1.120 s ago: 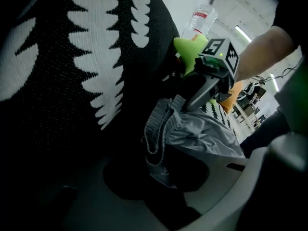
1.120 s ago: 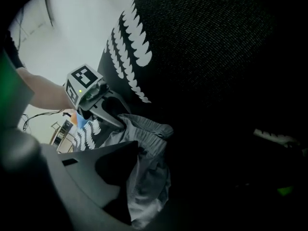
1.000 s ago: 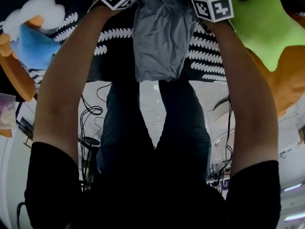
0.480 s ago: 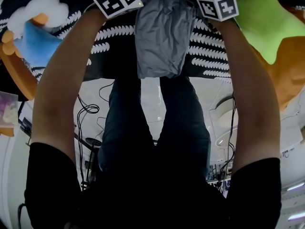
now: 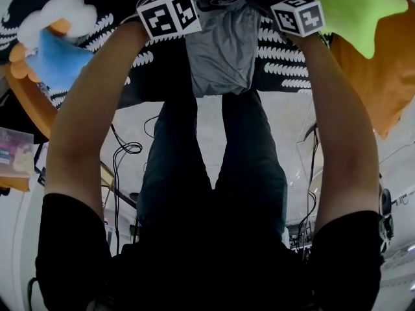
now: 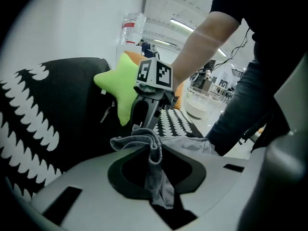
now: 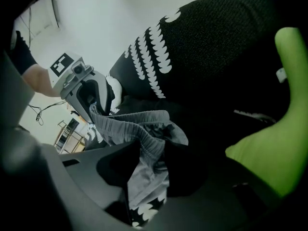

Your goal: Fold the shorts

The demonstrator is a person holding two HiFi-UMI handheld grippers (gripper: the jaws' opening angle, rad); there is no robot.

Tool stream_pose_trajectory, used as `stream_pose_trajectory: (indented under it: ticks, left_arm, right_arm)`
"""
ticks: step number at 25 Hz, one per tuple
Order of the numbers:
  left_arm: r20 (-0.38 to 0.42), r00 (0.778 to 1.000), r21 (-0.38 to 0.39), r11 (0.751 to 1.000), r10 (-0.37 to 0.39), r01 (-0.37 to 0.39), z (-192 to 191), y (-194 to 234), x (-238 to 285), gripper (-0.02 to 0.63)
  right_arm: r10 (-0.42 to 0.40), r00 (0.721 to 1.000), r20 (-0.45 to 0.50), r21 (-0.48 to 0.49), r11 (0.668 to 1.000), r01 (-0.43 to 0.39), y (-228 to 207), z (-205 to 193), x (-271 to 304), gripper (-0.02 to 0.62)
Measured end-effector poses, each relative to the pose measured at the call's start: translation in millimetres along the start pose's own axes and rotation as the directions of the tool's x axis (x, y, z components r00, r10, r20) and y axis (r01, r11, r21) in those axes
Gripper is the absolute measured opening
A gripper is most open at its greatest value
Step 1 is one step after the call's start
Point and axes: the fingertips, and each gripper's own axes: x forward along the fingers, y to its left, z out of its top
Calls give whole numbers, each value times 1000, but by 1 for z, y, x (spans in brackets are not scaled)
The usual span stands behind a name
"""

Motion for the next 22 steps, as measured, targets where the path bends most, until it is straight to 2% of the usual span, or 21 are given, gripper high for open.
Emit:
stream_pose_trajectory:
  ticks: [3,8,11,16,19,22]
  left_arm:
    - [-6,999,40,998,-42,42,8,-28,3,83]
    - [-43,992,93,988,-122,126,-4,-80,12,83]
    - [-96,985,138,978,-146,159,-35,-117,32,83]
    - [-186,966,198,956,-178,214,-89,-188,72,83]
    - [-212,952,216,939,-222,267,-103,-217,80,83]
    - [-245,932,239,916,-266,324,-115,-243,87,83]
  right_arm:
    - [-2,1000,8,33,999,1,14,-21,-11,181]
    - [-8,1000,19,92,996,6,34,-63,-12,190]
    - [-12,999,35,81,997,9,44,-103,9,192]
    - [-37,993,116,87,996,27,64,-171,36,193]
    - [-32,990,137,84,996,20,80,-176,40,192]
    - [1,991,131,21,1000,-4,105,-168,50,176]
